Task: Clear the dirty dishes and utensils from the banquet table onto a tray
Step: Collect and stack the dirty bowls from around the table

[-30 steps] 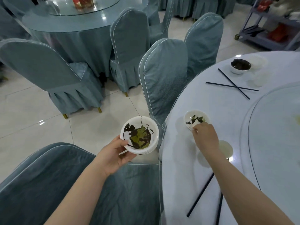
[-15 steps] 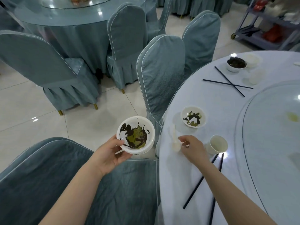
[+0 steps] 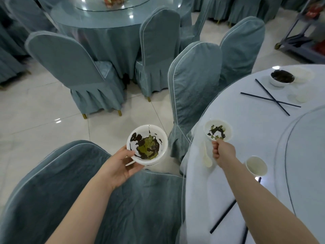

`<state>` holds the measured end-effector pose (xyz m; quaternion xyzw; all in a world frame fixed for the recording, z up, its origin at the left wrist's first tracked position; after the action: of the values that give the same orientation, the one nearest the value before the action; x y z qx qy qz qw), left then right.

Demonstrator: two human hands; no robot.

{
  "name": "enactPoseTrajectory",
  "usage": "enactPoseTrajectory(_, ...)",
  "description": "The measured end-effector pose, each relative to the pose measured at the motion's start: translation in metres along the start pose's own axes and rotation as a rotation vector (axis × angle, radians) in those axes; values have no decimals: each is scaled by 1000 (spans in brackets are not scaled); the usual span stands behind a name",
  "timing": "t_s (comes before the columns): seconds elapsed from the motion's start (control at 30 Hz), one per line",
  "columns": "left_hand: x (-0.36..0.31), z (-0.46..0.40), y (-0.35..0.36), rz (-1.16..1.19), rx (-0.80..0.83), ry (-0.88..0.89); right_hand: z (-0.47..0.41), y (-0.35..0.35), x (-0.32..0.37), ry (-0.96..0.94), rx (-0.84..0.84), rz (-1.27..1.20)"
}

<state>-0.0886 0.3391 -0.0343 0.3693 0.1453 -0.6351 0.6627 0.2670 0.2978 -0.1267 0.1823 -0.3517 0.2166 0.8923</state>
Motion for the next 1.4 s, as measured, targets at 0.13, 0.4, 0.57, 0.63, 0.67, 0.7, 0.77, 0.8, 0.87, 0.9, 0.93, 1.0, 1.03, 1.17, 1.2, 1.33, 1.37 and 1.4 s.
enactPoseTrajectory(0.13, -6, 3, -12, 64, -45, 30, 42, 49, -3, -46, 182, 88)
enactPoseTrajectory(0.4, -27, 24, -44, 21, -30, 168, 182, 138, 4, -173, 504, 238)
enactPoseTrajectory(0.57, -45, 56, -78, 25, 4, 264, 260, 192, -27, -199, 620, 416)
enactPoseTrajectory(0.63, -56, 79, -108, 27, -16, 316, 293, 214, -45, -266, 623, 514)
enactPoseTrajectory(0.67, -61, 91, -124, 32, -27, 344, 307, 224, -54, -296, 617, 556)
enactPoseTrajectory(0.7, -66, 103, -143, 29, -34, 369, 322, 233, -64, -327, 614, 592)
enactPoseTrajectory(0.77, -76, 130, -183, 7, -44, 416, 353, 253, -89, -398, 628, 639)
enactPoseTrajectory(0.8, -79, 143, -204, -4, -50, 435, 368, 264, -103, -436, 638, 654)
enactPoseTrajectory(0.87, -83, 167, -248, -18, -57, 450, 394, 285, -132, -510, 643, 667)
enactPoseTrajectory(0.9, -84, 179, -270, -21, -58, 451, 407, 296, -148, -536, 647, 661)
enactPoseTrajectory(0.93, -85, 189, -292, -21, -63, 454, 419, 307, -165, -539, 656, 649)
enactPoseTrajectory(1.0, -87, 209, -333, -10, -84, 455, 439, 328, -202, -430, 701, 600)
enactPoseTrajectory(1.03, -89, 218, -351, -6, -94, 456, 449, 339, -222, -341, 739, 572)
enactPoseTrajectory(1.17, -99, 245, -409, -41, -112, 472, 487, 381, -281, -101, 886, 576)
enactPoseTrajectory(1.2, -103, 249, -420, -58, -110, 477, 493, 391, -289, -103, 900, 601)
enactPoseTrajectory(1.33, -126, 249, -459, -34, -140, 491, 503, 435, -312, -127, 914, 630)
enactPoseTrajectory(1.37, -132, 246, -470, -20, -169, 480, 503, 447, -316, -126, 918, 625)
enactPoseTrajectory(1.4, -137, 242, -479, -26, -183, 471, 502, 459, -320, -131, 922, 623)
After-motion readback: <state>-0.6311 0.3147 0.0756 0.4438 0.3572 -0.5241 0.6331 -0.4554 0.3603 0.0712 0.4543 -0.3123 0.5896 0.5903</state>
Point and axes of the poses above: each hand's wrist, its own z-axis away from the middle knuckle, its own y-axis out of the palm, x = y × z, the point moved 9 cm from there along -z, towards the middle knuckle, and after that the axes turned 10 degrees about -z, right-handed, at the moved point
